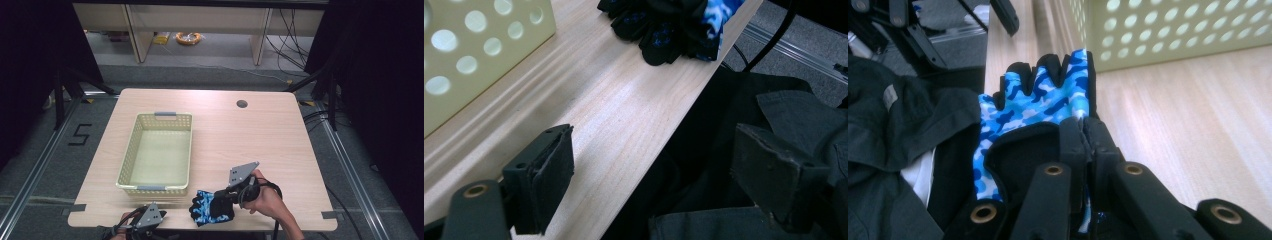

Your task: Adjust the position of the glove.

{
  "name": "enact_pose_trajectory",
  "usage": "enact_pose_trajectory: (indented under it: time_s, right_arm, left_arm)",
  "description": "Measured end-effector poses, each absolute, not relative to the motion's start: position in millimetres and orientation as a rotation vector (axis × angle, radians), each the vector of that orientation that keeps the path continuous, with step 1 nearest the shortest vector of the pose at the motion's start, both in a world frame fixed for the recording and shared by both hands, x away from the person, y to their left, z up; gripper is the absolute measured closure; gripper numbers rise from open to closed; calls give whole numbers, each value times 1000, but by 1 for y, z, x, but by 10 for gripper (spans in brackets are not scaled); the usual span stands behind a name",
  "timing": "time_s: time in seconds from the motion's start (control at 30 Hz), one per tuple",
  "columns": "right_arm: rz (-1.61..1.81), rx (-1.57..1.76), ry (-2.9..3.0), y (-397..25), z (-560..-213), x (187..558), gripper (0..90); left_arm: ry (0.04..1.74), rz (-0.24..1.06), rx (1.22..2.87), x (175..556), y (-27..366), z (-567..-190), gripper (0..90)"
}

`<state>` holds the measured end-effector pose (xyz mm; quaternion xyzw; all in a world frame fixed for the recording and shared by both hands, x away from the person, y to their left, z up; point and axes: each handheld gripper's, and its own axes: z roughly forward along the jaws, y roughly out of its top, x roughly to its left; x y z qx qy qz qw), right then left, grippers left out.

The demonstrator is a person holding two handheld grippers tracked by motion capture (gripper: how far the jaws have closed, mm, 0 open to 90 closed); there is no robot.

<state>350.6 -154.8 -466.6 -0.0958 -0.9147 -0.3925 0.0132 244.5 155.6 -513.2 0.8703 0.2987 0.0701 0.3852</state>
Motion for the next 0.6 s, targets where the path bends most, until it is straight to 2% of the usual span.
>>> enact_pose_trajectory:
  time_s: [0.3, 0.53, 0.6]
  right_arm:
    - [-1149, -274, -2899, -151, -484, 362, 858]
    - [-1116, -356, -2917, -149, -487, 361, 767]
    - [-1124, -425, -2910, -151, -484, 360, 705]
  left_arm:
    - [724, 172, 2249, 243, 149, -516, 173]
    - [693, 188, 2240, 243, 142, -515, 175]
    - [704, 197, 2228, 244, 141, -514, 175]
